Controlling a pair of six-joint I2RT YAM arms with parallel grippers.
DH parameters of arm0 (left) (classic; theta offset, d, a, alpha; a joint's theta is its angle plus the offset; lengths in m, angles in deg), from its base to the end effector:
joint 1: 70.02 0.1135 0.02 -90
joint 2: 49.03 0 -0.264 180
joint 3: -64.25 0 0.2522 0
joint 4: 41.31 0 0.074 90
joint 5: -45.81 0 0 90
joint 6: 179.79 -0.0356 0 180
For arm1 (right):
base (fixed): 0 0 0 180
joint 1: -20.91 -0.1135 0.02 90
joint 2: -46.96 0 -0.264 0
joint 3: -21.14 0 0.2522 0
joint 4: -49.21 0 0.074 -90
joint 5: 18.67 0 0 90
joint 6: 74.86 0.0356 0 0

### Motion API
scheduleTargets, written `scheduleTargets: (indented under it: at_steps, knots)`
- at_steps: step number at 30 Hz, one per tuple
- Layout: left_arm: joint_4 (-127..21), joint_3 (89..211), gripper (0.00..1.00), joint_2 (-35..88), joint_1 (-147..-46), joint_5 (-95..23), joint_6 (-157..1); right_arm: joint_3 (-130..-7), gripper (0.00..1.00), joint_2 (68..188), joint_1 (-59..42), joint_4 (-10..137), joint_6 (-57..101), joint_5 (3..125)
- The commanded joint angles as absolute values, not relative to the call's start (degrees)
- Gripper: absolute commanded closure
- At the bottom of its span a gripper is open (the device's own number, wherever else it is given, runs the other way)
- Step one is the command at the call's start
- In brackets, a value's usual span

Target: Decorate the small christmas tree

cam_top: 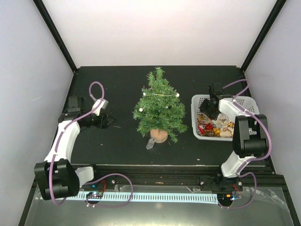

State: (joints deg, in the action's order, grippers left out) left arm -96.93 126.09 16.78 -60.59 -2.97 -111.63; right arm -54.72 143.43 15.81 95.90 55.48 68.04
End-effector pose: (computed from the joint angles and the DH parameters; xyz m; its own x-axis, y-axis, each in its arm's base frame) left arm 0.2154 0.0120 0.2499 -0.7131 0.1652 -0.6813 0.5075 0.7921 -0.3392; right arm 0.3266 0.0312 0.1860 -0.7721 0.5799 -0.2599 0.5104 0.8095 0.2902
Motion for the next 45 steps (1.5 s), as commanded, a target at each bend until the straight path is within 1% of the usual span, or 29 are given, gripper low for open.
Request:
scheduleTargets:
  at_steps: [1,5,15,24,31,36,39,41,45]
  knots:
    - [-96.16,127.24,0.4,18.07,-60.05,0.46,-111.32,-56.72,0.66,145.57,15.64,95.26,54.22,71.33]
    - [-96.26,127.44,0.4,19.38,-60.15,1.35,-111.41,-58.44,0.66,148.28,15.66,95.71,53.82,73.0]
    - [-96.48,127.51,0.4,19.82,-60.14,1.84,-111.75,-58.21,0.57,151.11,15.64,95.25,52.89,73.4]
    - [-96.47,127.49,0.4,19.88,-60.08,2.15,-111.94,-56.71,0.63,150.2,15.55,94.76,52.41,71.75]
    - [-96.94,127.66,0.4,19.81,-60.06,2.7,-112.41,-52.87,0.63,146.48,15.52,92.99,50.28,71.42]
    - [-96.94,128.0,0.4,19.78,-60.16,3.61,-112.99,-49.44,0.6,143.51,15.46,90.1,47.49,72.72]
    - [-97.22,128.47,0.4,19.9,-60.17,4.15,-113.05,-49.22,0.6,143.57,15.37,90.2,46.79,73.45]
    - [-97.59,128.7,0.4,19.87,-60.16,4.63,-113.27,-49.03,0.62,143.93,15.33,90.07,46.69,73.4]
    - [-97.86,128.34,0.4,19.05,-60.14,4.89,-113.55,-48.88,0.77,144.78,15.22,89.51,46.78,73.32]
